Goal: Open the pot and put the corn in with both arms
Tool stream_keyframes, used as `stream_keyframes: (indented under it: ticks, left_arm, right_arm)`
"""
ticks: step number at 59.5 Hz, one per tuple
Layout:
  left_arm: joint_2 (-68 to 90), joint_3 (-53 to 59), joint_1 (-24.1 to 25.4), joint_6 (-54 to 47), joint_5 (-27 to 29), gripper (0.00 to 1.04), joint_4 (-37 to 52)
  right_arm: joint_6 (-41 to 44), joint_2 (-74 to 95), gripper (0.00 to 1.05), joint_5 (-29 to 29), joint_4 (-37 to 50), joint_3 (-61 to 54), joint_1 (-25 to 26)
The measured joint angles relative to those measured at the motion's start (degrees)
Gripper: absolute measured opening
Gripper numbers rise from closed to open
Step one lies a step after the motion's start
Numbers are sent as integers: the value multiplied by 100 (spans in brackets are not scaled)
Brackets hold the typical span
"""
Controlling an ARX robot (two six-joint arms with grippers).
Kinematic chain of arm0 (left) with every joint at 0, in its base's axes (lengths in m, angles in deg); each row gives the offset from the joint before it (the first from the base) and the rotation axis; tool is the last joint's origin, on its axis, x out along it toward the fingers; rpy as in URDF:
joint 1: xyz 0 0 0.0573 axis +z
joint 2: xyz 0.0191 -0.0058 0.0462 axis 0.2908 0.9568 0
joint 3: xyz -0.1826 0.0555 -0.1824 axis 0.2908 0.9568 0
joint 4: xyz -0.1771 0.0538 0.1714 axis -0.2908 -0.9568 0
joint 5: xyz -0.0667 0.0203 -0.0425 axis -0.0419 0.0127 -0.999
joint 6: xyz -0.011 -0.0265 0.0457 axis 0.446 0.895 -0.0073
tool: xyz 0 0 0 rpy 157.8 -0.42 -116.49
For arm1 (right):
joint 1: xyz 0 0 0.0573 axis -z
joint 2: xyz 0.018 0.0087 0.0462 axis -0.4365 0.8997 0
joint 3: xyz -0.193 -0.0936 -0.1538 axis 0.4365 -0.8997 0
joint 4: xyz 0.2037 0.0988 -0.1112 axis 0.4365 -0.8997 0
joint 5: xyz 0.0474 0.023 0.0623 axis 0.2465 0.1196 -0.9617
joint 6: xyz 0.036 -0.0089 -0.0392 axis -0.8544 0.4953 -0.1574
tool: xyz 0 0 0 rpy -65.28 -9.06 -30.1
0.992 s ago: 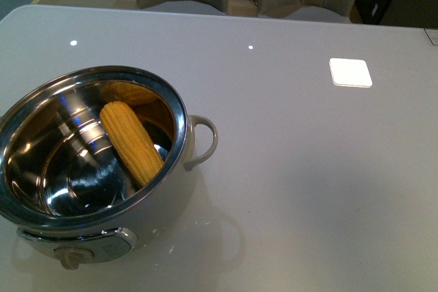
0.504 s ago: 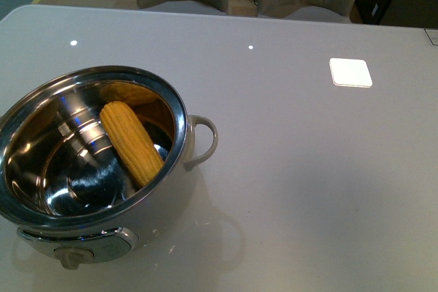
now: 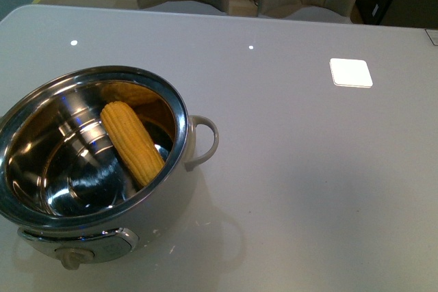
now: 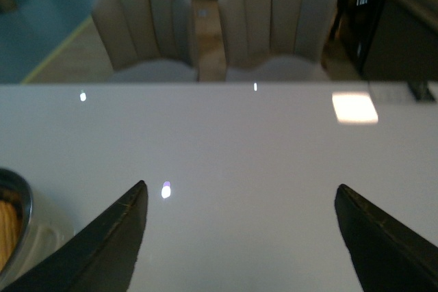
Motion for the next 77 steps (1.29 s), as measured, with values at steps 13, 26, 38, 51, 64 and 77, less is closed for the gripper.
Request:
stream_keyframes:
  ticks: [13, 26, 38, 51, 64, 77]
  left_arm:
    - [0, 0, 0, 0, 0, 98, 0]
    - [0, 0, 0, 0, 0, 98, 0]
    - [0, 0, 0, -2, 0, 98, 0]
    - [0, 0, 0, -2, 0, 98, 0]
    - [0, 0, 0, -2, 2, 98, 0]
    - [0, 0, 0, -2, -2, 98, 0]
  right_arm:
    - [610, -927, 37, -715, 245, -470, 793]
    - [721, -1620, 2, -1276, -251, -673, 1357]
    - [732, -2114, 2, -1832, -442, -857, 1836]
    - [737, -2643, 2, -2264, -938, -857, 2400]
    - [737, -2999, 2, -2264, -1294, -857, 2404]
    - [739, -3722, 2, -2280, -2210, -855, 2406]
